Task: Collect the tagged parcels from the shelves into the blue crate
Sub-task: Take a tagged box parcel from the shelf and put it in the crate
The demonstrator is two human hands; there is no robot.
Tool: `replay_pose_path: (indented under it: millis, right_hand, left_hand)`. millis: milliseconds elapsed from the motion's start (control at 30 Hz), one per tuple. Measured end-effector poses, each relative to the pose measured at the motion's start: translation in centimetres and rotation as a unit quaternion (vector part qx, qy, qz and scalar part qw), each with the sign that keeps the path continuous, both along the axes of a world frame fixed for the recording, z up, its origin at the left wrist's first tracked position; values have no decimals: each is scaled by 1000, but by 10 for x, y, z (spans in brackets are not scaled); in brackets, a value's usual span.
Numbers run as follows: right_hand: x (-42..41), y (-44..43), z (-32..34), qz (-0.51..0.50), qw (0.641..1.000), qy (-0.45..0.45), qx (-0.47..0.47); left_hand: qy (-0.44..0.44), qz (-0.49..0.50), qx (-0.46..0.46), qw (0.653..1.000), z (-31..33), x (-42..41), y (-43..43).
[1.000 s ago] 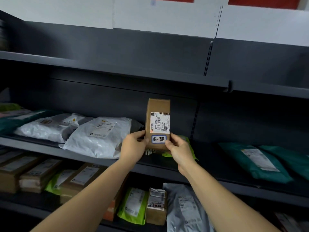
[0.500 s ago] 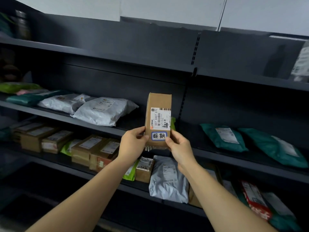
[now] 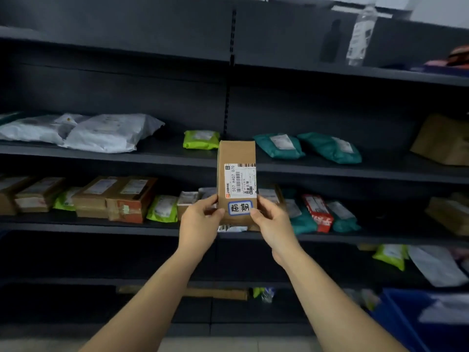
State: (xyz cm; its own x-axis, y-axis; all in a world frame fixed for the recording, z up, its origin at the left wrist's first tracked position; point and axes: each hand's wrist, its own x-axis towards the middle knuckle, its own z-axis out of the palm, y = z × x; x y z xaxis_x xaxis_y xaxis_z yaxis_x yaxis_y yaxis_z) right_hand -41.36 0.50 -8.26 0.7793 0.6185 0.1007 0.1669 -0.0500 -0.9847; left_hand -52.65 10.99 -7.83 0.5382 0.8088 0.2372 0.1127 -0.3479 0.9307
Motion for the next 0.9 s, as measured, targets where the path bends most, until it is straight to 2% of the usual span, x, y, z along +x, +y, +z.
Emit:
replay_pose_path:
  millis: [433,900]
  right_hand:
    - [-26,-202,-52,-141,989,33,-15]
    - [51,-460,-82,-220,973,70,-22]
  left_hand:
    - [39,-145,-35,988,-55,13,-172]
    - [47,-228,-107,967,-94,117,-420]
